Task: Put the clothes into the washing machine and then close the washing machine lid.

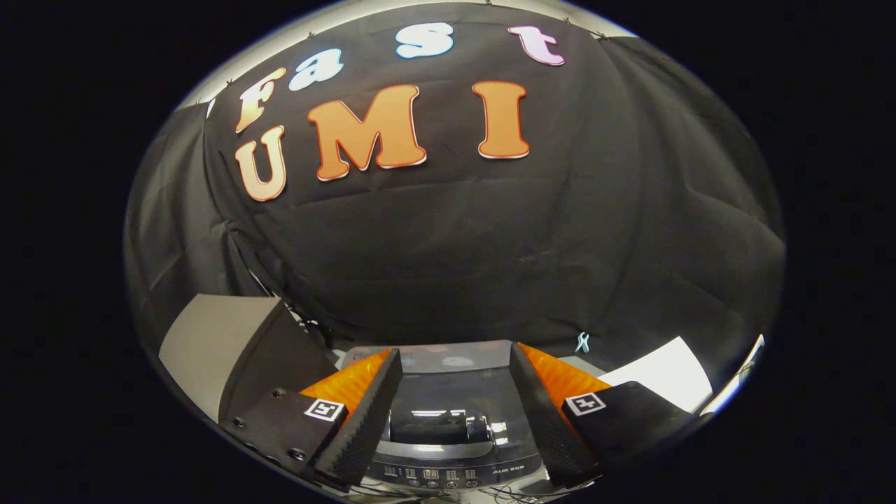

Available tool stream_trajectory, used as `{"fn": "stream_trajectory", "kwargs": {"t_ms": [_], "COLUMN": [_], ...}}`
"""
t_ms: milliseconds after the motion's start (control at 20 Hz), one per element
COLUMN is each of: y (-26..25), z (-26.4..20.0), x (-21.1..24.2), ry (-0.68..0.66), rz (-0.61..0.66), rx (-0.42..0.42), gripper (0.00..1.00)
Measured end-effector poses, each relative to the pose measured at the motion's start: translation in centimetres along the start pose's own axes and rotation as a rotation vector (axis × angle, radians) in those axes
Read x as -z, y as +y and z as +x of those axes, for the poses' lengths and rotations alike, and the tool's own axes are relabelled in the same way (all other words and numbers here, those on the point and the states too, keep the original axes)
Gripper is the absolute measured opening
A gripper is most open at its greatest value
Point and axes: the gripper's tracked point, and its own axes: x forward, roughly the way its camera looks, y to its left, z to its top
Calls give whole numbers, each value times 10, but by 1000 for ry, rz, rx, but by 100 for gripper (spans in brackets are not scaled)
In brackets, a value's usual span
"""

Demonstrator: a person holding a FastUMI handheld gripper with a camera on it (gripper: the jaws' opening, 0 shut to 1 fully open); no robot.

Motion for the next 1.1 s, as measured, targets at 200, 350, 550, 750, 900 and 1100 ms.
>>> {"fn": "stream_trajectory", "kwargs": {"t_ms": [200, 350, 550, 750, 900, 1100], "y": [2, 9, 9, 6, -6, -12], "z": [-25, -43, -67, -100, -119, -137], "x": [-49, -95, -149, -181, -180, -186], "ry": [-71, -136, -236, -308, -340, -374], "rz": [-21, -28, -37, -13, -36, -42], "rx": [-22, -51, -62, -62, -18, 9], "gripper": [99, 99, 99, 99, 99, 98]}}
